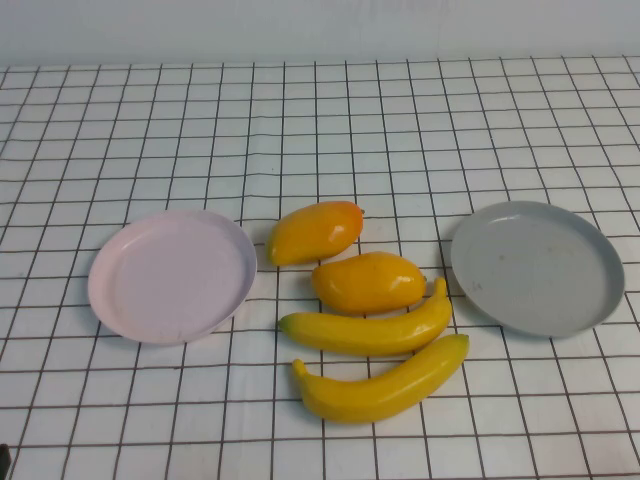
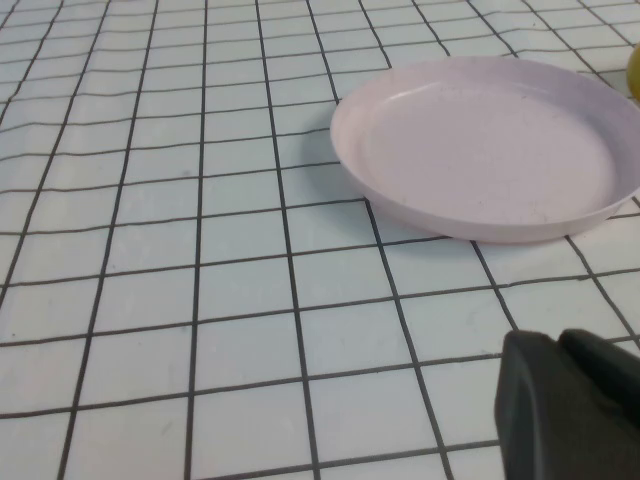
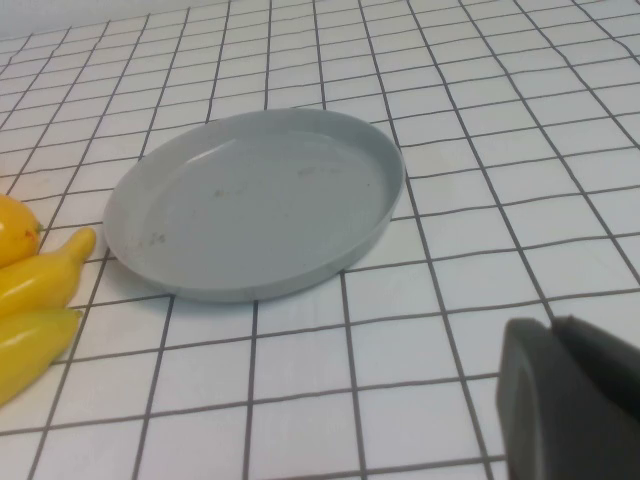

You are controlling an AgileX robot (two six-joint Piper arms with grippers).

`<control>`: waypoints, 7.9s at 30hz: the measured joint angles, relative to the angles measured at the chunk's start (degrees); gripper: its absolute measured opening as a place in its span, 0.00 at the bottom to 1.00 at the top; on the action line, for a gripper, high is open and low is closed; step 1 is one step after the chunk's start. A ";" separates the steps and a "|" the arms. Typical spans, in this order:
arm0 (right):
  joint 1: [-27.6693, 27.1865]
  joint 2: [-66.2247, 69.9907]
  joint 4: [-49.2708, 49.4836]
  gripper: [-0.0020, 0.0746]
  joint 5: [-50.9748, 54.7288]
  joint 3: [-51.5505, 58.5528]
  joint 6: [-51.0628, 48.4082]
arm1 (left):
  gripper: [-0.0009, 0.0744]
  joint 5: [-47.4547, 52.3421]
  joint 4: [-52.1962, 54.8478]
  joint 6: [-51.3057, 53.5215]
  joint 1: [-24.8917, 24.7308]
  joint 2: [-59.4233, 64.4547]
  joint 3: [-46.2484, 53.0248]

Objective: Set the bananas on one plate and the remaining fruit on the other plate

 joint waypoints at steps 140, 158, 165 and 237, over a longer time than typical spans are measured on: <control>0.00 0.00 0.00 0.00 0.00 0.00 0.00 | 0.73 21.53 1.88 32.22 -33.33 117.86 -94.22; 0.00 0.00 0.00 0.01 0.00 0.00 0.00 | 0.73 12.74 9.63 14.31 -14.90 97.68 -69.55; 0.00 0.00 0.00 0.01 0.00 0.00 0.00 | 0.79 9.56 10.44 8.64 -10.30 102.48 -69.11; 0.00 0.00 0.00 0.00 0.00 0.00 0.00 | 0.60 -13.44 4.11 36.66 -24.88 116.72 -79.54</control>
